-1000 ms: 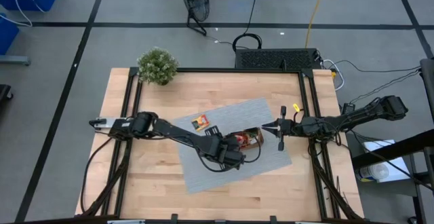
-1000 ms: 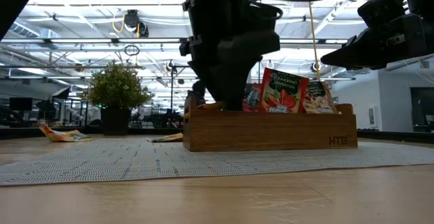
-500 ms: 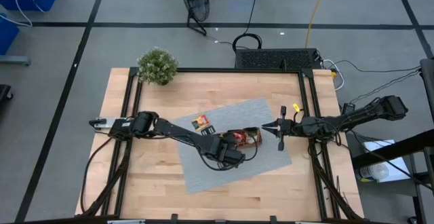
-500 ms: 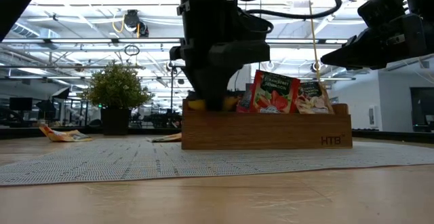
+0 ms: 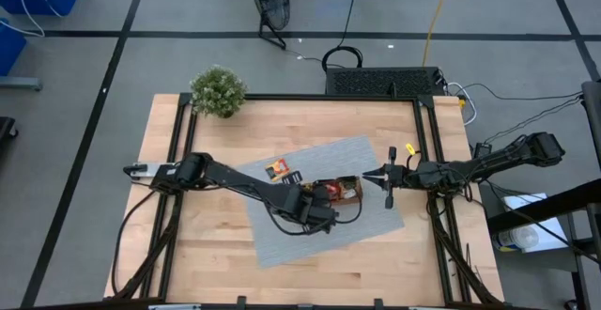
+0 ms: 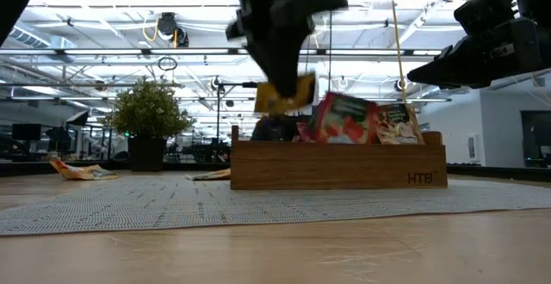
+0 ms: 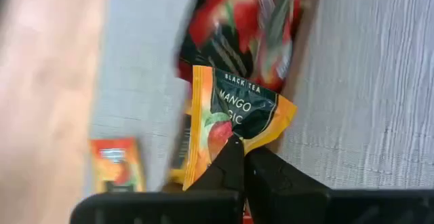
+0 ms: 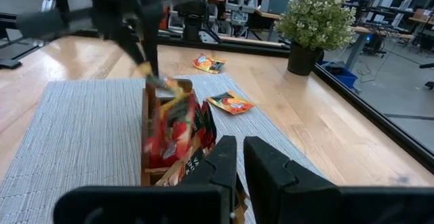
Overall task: Pick & Place Tea
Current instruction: Put the yellow tea bag into the left section of the wooden organizer
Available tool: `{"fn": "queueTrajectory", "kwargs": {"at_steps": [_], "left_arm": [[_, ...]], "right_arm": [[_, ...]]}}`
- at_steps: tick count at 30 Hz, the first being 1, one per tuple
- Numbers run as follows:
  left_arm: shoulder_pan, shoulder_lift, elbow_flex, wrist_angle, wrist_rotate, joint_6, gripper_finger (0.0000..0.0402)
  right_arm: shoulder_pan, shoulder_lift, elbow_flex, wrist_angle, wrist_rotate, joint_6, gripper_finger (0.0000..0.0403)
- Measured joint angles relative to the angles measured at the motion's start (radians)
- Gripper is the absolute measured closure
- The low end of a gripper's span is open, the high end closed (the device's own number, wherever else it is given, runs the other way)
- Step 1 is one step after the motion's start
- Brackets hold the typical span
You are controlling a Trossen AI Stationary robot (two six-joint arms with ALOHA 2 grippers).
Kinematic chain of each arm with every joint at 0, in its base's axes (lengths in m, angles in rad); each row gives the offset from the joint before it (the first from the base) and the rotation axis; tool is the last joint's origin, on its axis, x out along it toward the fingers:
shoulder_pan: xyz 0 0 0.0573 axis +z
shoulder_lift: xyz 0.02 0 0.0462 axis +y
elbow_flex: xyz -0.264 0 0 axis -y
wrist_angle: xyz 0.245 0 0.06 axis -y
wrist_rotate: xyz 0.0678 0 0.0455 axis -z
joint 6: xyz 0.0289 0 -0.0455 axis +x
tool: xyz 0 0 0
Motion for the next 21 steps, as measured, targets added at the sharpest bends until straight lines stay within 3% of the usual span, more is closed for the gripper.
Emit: {"fn": "queueTrajectory", "kwargs": {"at_steps": [8, 12, 16, 21], "left_arm": [[-0.059, -0.096, -0.019, 0.015, -0.190, 0.004, 0.0399], [-0.074, -0.162, -0.140, 0.154, -0.241, 0.020, 0.0400], [-0.073, -0.289, -0.423, 0.489, -0.221, 0.057, 0.0400], [-0.070, -0.525, -0.868, 1.117, -0.121, 0.136, 0.0401]], "right_arm": [[0.000, 0.000, 0.000, -0.005, 0.000, 0.000, 0.0385], [0.000, 0.000, 0.000, -0.014, 0.000, 0.000, 0.0385], [0.000, 0.000, 0.000, -0.019, 0.000, 0.000, 0.0385], [0.000, 0.000, 0.000, -0.018, 0.000, 0.000, 0.0385]]}}
